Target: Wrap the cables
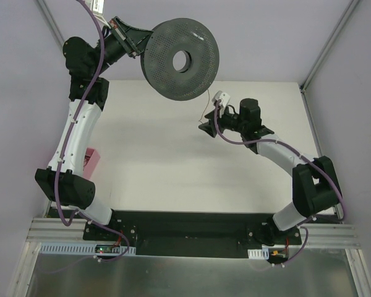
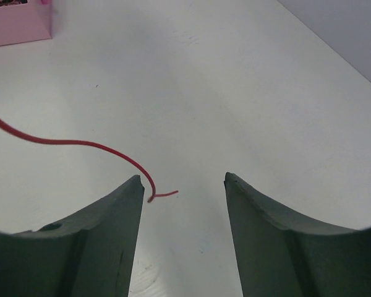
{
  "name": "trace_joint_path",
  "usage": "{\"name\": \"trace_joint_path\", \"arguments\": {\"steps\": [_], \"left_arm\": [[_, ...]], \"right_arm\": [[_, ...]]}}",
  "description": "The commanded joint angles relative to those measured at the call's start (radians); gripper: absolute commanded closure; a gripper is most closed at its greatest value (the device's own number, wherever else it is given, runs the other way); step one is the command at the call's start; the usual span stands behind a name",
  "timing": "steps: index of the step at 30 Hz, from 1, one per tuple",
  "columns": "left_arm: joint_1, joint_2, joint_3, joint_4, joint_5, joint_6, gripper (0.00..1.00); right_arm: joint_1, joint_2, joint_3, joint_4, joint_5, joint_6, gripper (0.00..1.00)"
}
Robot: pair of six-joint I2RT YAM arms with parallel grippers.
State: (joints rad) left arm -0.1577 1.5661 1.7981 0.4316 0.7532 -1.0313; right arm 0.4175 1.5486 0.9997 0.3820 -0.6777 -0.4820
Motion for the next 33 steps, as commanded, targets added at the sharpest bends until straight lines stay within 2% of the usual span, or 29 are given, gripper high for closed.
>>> {"name": "trace_joint_path", "arguments": {"steps": [1, 3, 4, 5, 8, 13, 21, 24, 28, 33], "left_arm": [[-0.009, -0.064, 0.024, 0.053, -0.055, -0.036, 1.0], [-0.009, -0.067, 0.023, 0.042, -0.061, -0.033, 1.0], [-0.011, -0.069, 0.018, 0.035, -0.064, -0.033, 1.0], [-0.011, -0.074, 0.015, 0.027, -0.075, -0.033, 1.0], [-0.009, -0.08, 0.0, -0.031, -0.132, -0.032, 1.0], [-0.009, -0.069, -0.011, -0.168, -0.287, -0.013, 1.0], [-0.029, -0.011, 0.055, -0.427, -0.639, 0.068, 1.0], [-0.031, 0.032, 0.086, -0.508, -0.707, 0.073, 1.0], [-0.055, 0.109, 0.138, -0.597, -0.73, 0.1, 1.0], [-0.14, 0.159, 0.139, -0.682, -0.816, 0.256, 1.0]], "right_arm": [[0.007, 0.024, 0.051, 0.066, -0.007, 0.025, 0.44], [0.01, 0.025, 0.05, 0.072, -0.008, 0.031, 0.48], [0.013, 0.022, 0.045, 0.075, -0.006, 0.031, 0.56], [0.015, 0.021, 0.042, 0.075, -0.006, 0.031, 0.68], [0.017, -0.004, 0.017, 0.061, -0.019, 0.01, 0.98], [0.04, -0.096, -0.039, -0.109, -0.065, -0.134, 1.0], [0.154, -0.246, -0.041, -0.549, -0.04, -0.421, 1.0], [0.222, -0.28, -0.004, -0.695, -0.008, -0.535, 1.0], [0.308, -0.3, 0.08, -0.845, 0.041, -0.676, 1.0], [0.395, -0.286, 0.25, -1.025, 0.102, -0.854, 1.0]]}}
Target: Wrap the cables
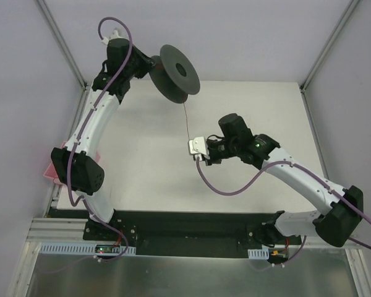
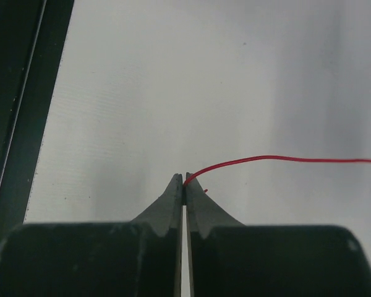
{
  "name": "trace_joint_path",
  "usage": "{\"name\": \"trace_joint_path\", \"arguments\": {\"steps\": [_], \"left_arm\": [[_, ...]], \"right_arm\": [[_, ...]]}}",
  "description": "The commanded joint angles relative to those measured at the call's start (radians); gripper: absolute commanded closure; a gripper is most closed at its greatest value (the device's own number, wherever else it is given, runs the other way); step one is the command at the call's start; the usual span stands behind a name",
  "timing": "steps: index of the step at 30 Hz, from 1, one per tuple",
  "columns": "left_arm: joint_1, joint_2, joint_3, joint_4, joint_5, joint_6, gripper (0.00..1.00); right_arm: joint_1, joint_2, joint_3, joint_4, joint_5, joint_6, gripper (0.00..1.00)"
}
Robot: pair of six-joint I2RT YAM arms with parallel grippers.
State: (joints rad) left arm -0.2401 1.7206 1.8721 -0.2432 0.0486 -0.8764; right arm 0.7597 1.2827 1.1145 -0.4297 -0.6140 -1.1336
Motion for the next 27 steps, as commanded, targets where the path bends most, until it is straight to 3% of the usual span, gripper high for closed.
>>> {"name": "trace_joint_path", "arguments": {"steps": [1, 8, 14, 27], "left_arm": [[-0.074, 0.011, 0.058, -0.021, -0.128, 0.125, 1.0], [-0.162, 0.053, -0.031, -0.034, -0.187, 0.25, 1.0], [-0.228, 0.053, -0.122, -0.013, -0.182, 0.347, 1.0], [-0.281, -0.075, -0.407, 0.189, 0.042, 0.488, 1.0]], "right_arm": [[0.065, -0.019, 0.168, -0.24, 0.046, -0.233, 1.0], [0.099, 0.012, 0.358, -0.334, 0.068, -0.403, 1.0], [0.089, 0.056, 0.473, -0.345, 0.074, -0.396, 1.0], [-0.026, 0.119, 0.573, -0.259, 0.117, -0.365, 1.0]]}}
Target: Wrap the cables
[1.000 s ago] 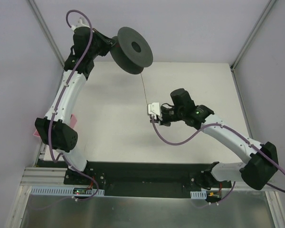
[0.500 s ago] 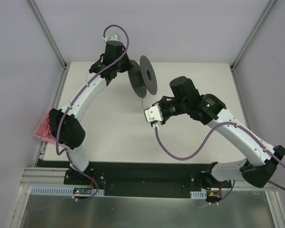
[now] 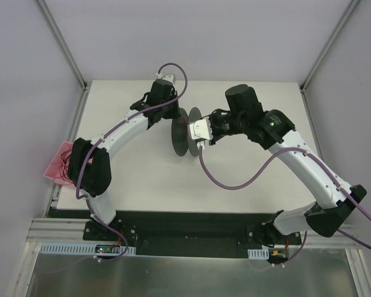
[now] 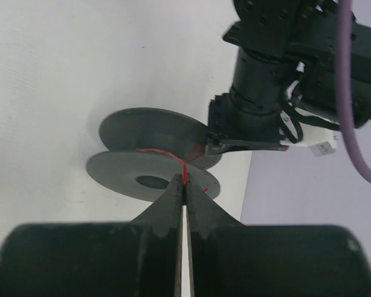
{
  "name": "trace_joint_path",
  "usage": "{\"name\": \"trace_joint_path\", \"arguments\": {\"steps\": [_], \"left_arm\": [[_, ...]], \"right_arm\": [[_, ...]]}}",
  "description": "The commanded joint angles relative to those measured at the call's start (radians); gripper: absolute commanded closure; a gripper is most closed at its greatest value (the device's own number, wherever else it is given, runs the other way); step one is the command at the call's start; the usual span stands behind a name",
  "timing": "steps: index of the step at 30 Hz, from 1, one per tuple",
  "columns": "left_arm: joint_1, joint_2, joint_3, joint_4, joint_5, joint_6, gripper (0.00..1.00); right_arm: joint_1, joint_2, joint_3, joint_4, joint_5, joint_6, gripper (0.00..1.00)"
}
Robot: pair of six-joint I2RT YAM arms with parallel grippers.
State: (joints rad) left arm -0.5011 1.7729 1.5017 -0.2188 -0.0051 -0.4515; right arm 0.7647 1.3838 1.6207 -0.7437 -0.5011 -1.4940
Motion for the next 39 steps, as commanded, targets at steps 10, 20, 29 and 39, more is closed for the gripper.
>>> {"name": "trace_joint_path", "arguments": {"steps": [10, 20, 29, 39], "left_arm": [[-0.048, -0.224, -0.195, 0.311, 0.243, 0.16, 1.0], [-0.048, -0.311, -0.297, 0.452, 0.462, 0.139, 1.0], [-0.056, -0.355, -0.348, 0.523, 0.608, 0.166, 1.0], [-0.028, -0.438, -0.396, 0.603, 0.779, 0.116, 1.0]], "right_arm": [[-0.122, 0.107, 0.177, 0.113, 0.027, 0.069, 1.0], [-0.185, 0.176, 0.231, 0.161, 0.041, 0.173, 1.0], [-0.22, 0.247, 0.286, 0.205, 0.052, 0.261, 1.0], [-0.352, 0.307, 0.297, 0.233, 0.027, 0.362, 1.0]]}}
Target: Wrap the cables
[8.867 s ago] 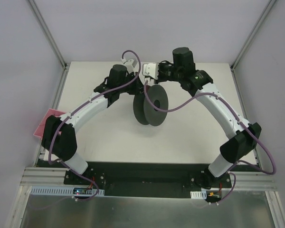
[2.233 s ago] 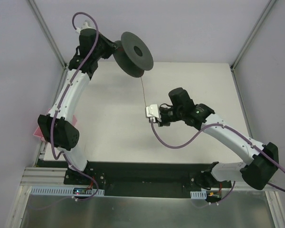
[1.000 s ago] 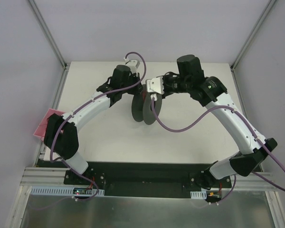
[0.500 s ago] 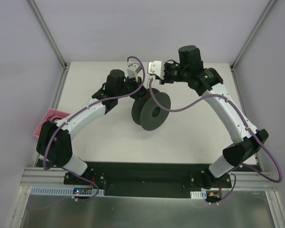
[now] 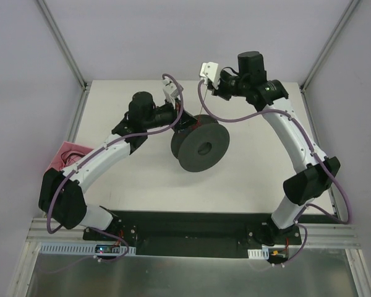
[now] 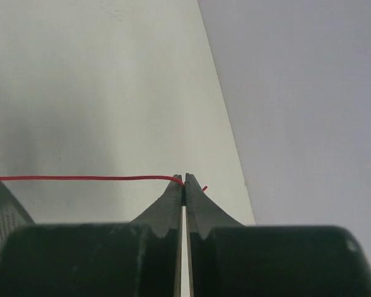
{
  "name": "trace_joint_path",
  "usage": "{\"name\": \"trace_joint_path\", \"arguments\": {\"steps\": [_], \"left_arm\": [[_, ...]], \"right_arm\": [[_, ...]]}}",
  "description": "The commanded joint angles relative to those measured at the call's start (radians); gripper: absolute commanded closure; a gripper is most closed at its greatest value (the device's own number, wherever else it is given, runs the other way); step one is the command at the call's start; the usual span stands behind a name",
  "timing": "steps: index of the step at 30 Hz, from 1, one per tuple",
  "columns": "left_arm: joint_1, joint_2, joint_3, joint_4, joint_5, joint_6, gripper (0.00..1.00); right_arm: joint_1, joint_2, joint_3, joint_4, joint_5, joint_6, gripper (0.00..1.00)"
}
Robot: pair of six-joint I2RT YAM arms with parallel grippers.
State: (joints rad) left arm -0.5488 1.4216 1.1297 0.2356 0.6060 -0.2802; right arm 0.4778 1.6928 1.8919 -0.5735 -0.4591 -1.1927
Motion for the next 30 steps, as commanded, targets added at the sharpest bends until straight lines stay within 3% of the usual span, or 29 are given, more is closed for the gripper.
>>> {"name": "trace_joint_path", "arguments": {"steps": [1, 11, 16, 21, 30], "left_arm": [[0.03, -0.095, -0.025, 0.178, 0.201, -0.079, 1.0], [0.2, -0.033, 0.108, 0.2, 0.207, -0.359, 1.0], [0.297, 0.071, 0.165, 0.339, 0.238, -0.68, 1.0], [0.346, 0.122, 0.202, 0.258, 0.121, -0.856, 1.0], [0.4, 0.155, 0.222, 0.164, -0.027, -1.04, 1.0]], "right_arm": [[-0.086, -0.002, 0.013, 0.063, -0.013, 0.064, 1.0], [-0.229, -0.053, -0.157, 0.084, -0.084, 0.162, 1.0], [-0.266, -0.039, -0.191, 0.086, -0.162, 0.321, 1.0], [-0.281, -0.045, -0.244, 0.159, -0.279, 0.571, 1.0], [-0.277, -0.091, -0.434, 0.594, -0.329, 1.155, 1.0]]}}
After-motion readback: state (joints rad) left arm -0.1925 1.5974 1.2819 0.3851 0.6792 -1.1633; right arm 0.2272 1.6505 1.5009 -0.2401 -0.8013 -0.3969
